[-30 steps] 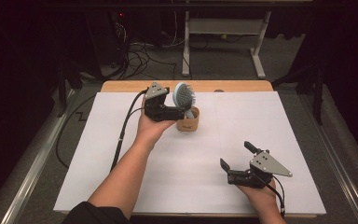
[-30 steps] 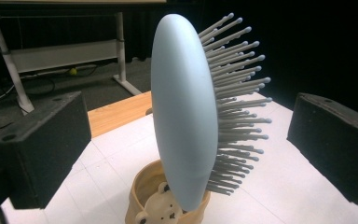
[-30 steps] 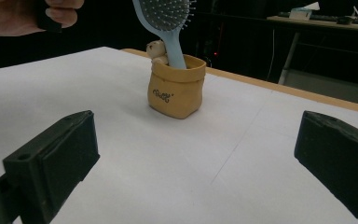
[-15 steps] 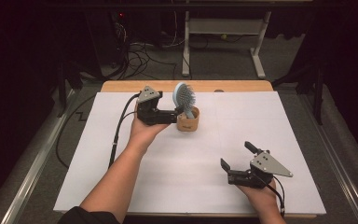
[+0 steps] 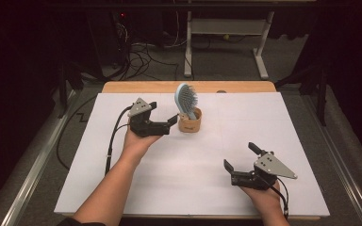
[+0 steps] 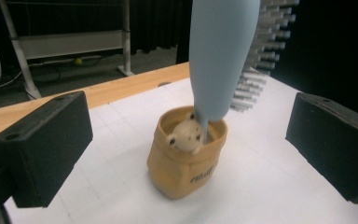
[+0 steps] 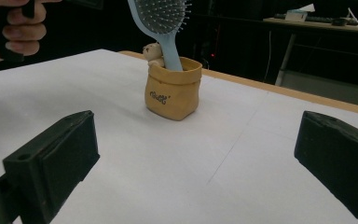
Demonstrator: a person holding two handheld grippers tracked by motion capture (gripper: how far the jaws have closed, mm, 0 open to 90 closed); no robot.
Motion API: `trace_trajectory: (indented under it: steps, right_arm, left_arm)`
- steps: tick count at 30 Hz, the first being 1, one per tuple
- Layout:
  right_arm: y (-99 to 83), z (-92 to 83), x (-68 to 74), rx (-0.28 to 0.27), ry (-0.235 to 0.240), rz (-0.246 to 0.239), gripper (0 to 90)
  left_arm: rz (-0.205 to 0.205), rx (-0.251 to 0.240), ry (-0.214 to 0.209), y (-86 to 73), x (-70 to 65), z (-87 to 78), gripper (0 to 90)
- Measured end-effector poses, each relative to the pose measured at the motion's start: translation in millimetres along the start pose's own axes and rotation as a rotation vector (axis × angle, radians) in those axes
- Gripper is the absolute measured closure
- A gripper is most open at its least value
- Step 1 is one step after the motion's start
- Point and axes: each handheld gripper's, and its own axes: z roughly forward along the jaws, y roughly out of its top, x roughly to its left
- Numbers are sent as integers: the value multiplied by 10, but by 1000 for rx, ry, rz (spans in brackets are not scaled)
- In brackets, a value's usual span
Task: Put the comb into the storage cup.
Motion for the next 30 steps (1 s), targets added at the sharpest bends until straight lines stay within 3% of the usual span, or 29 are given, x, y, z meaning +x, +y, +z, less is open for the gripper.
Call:
trace_trajectory:
  steps: [4, 11, 19, 22, 26, 30]
  right_arm:
    - [-1, -5, -1, 0, -2, -1, 0]
    - [-5, -7, -14, 2, -8, 4, 0]
    - [-2, -28, -27, -2, -13, 9, 0]
    - [-5, -30, -35, -1, -17, 12, 0]
    - [-10, -34, -42, 0, -19, 18, 0]
    - [-13, -40, -48, -1, -22, 17, 0]
  left_arm:
    - [-12, -6, 2, -134, 52, -88, 12]
    - [26, -12, 7, -344, 29, -294, 0]
    - [-2, -19, 18, -533, -15, -617, 0]
    - [6, -25, 15, -589, -40, -754, 1]
    - [25, -1, 25, -663, -48, -906, 1]
    - [32, 33, 63, -777, -9, -1067, 1]
